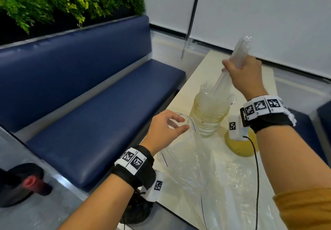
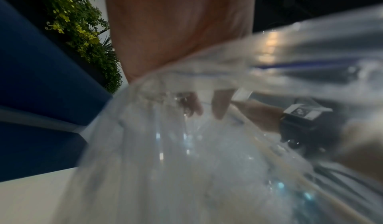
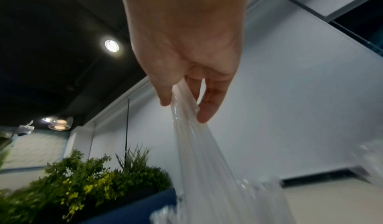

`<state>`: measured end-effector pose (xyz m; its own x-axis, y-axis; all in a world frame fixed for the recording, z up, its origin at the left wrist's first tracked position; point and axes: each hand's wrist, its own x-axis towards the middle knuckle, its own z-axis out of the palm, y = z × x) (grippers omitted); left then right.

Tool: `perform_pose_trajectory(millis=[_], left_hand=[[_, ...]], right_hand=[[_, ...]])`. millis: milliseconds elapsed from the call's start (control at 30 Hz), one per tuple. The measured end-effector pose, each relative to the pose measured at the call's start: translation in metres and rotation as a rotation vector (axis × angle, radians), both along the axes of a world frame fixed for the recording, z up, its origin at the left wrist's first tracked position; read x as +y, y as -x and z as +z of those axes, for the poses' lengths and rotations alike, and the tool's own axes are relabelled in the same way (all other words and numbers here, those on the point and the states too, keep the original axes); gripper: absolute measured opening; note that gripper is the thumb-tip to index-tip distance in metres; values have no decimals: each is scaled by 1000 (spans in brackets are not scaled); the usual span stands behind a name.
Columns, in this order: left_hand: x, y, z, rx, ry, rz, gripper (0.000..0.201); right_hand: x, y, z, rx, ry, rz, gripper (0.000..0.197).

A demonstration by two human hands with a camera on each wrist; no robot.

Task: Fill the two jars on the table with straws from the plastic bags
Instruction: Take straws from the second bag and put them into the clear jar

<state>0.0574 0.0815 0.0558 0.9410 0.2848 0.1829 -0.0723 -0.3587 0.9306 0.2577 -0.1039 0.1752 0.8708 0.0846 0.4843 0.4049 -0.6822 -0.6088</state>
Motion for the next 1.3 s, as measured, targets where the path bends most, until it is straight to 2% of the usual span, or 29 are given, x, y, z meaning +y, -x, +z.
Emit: perform_pose_trajectory(millis=[100,400,467,533,667,800,867,900,967,1033,1133,1167,1233,1300], left_hand=[[-1,-1,0,-3,9,-2,21],[-4,-4,2,6,8,-15,19],[-3,-4,2,10,7,-17,19],[-3,-4,3,14,3,-19,19],[-5,-5,4,12,5,-23,19],[-7,-3,7,12,11,-38,18],[-8,-3,9,20,7,-39,17],[-7,-3,10,22,6,-38,17],[-7,-2,11,28,5,-39,17],[-7,-2,11,36,9,-41,16],[-8,-1,10,37,12,-40,15],[-9,-1,11,36,11,-42,15],[-10,-2,11,35,21,-45,11],[-11,-3,10,40,32,-54,8]], right_hand=[[-3,-6,-25,72,-14,-14,62],[-2,2,-97,366,33,38,43],[-1,4,-100,318,69,2,44],[1,6,-91,191,93,-73,45],[5,9,-66,-16,8,-134,46],[2,7,-79,-125,177,-83,36],[-2,6,-93,-98,300,-23,53],[-3,6,-97,-75,298,-14,67],[-5,8,-96,-78,175,-25,95],[-4,9,-88,-212,140,-24,99],[3,4,-79,-345,315,80,67],[5,1,-78,-320,418,132,60],[8,-4,-87,-187,640,224,58],[8,-3,-96,-45,799,243,55]])
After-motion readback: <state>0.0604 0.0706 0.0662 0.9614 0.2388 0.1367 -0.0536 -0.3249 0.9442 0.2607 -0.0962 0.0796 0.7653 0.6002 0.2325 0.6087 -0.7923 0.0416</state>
